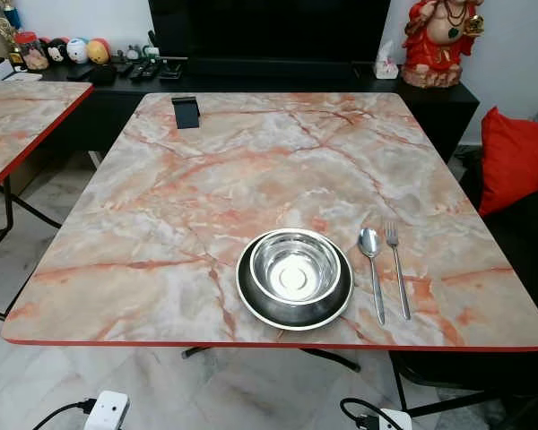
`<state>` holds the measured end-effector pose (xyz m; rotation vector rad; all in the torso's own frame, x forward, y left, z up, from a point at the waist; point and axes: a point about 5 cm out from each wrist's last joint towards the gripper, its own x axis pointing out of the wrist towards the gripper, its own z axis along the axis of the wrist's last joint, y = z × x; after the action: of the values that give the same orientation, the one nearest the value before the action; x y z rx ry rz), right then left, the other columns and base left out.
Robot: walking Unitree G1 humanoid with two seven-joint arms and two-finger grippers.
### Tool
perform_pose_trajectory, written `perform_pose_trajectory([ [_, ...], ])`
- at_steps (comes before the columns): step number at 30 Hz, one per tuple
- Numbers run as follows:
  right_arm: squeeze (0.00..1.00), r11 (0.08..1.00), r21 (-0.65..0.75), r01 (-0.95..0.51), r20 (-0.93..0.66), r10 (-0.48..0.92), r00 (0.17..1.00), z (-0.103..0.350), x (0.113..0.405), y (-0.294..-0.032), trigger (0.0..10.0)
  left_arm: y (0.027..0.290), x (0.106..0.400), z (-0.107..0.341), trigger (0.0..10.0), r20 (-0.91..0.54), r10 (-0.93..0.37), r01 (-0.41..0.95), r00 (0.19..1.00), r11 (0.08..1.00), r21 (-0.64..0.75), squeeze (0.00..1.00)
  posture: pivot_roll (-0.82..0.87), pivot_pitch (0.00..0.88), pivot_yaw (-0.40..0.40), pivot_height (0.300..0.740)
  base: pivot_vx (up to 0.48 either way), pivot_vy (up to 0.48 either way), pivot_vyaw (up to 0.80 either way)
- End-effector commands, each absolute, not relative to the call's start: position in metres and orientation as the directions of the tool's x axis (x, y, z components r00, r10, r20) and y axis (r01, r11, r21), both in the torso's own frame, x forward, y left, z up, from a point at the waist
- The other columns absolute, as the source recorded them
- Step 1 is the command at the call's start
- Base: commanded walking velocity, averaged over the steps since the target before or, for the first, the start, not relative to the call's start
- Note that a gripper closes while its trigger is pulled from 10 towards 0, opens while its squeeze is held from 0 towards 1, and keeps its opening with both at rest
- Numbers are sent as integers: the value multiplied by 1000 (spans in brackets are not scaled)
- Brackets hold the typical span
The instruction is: Setting the table
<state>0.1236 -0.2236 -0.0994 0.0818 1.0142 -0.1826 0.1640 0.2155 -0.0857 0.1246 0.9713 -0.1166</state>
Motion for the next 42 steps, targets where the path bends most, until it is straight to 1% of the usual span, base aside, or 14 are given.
perform_pose_trajectory([
  [1, 0, 975, 32, 219, -790, -110, 604, -84, 167, -222, 10000, 194, 196, -75, 10000, -787, -72, 148, 613, 989, 25, 0, -32, 0, -69, 740, 0, 0, 0],
  [4, 0, 973, 29, 230, -791, -118, 600, -83, 170, -222, 10000, 194, 198, -74, 10000, -790, -63, 134, 610, 991, 24, 0, -33, 0, -47, 740, 0, 0, 0],
  [6, 0, 975, 30, 219, -790, -111, 603, -83, 172, -220, 10000, 194, 199, -74, 10000, -791, -70, 140, 608, 990, 20, 0, -37, 0, -40, 740, 0, 0, 0],
  [7, 0, 970, 38, 242, -791, -119, 600, -83, 172, -218, 10000, 193, 201, -73, 10000, -793, -77, 162, 605, 986, 28, 0, -55, 0, -16, 740, 0, 0, 0],
  [8, 0, 970, 38, 242, -791, -119, 600, -83, 172, -218, 10000, 193, 201, -73, 10000, -793, -77, 162, 605, 986, 28, 0, -55, 0, -16, 740, 0, 0, 0],
  [10, 0, 943, 60, 329, -784, -159, 600, -83, 172, -219, 10000, 191, 210, -68, 10000, -781, -76, 159, 620, 987, 30, 0, -63, 0, 5, 740, 0, 0, 0],
  [11, 0, 943, 60, 329, -784, -159, 600, -83, 172, -219, 10000, 191, 210, -68, 10000, -781, -76, 159, 620, 987, 30, 0, -63, 0, 5, 740, 0, 0, 0],
  [14, 0, 929, 76, 361, -780, -170, 602, -82, 174, -217, 10000, 188, 222, -62, 10000, -764, -84, 155, 640, 988, 22, 0, -62, 0, 10, 740, 0, 0, 0],
  [17, 0, 935, 81, 345, -790, -151, 594, -84, 173, -211, 10000, 185, 230, -57, 10000, -748, -91, 164, 657, 986, 24, 0, -53, 0, 6, 740, 0, 0, 0],
  [24, 0, 937, 44, 347, -811, -169, 559, -88, 164, -213, 10000, 185, 227, -59, 10000, -751, -87, 152, 655, 988, 19, 0, -47, 0, 9, 740, 0, 0, 0],
  [42, 0, 937, 44, 347, -811, -169, 559, -88, 164, -213, 10000, 185, 227, -59, 10000, -751, -87, 152, 655, 988, 19, 0, -47, 0, 9, 740, 0, 0, 0],
])
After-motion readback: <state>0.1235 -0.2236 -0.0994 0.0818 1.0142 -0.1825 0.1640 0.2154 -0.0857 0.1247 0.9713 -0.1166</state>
